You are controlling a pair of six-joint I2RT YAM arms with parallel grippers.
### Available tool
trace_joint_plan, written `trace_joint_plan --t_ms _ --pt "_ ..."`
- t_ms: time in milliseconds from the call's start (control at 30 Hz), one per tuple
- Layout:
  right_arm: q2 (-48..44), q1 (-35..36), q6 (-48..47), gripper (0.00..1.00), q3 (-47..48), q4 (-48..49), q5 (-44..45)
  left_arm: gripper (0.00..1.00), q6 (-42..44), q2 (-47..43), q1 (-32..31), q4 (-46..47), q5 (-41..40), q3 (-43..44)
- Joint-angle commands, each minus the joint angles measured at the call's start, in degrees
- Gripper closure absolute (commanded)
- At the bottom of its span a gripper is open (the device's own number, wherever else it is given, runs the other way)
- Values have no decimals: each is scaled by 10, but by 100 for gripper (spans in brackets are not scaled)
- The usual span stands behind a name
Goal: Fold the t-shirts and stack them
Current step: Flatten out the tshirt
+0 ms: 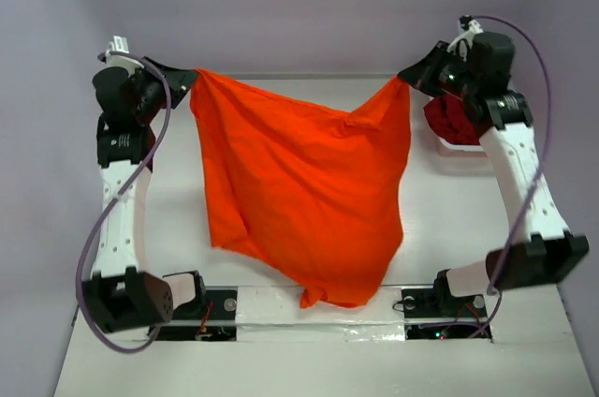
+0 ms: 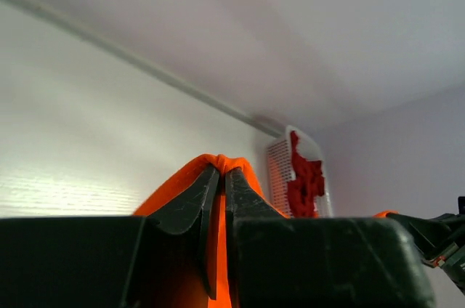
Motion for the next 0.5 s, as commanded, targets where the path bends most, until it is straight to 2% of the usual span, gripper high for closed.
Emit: trace_joint_plan --t_ms 0,100,200,300,467 --pt "43 8 8 100 84 50 4 100 14 15 0 67 -21 30" --pt "88 8 8 100 127 31 5 100 11 41 0 66 -14 47" --pt "91 14 1 100 155 14 8 100 13 26 0 55 -13 50" --pt "51 20 -3 100 134 10 13 100 15 -33 5 39 -2 46" --pt "-89 48 -11 100 66 0 31 100 22 -128 16 -11 16 45"
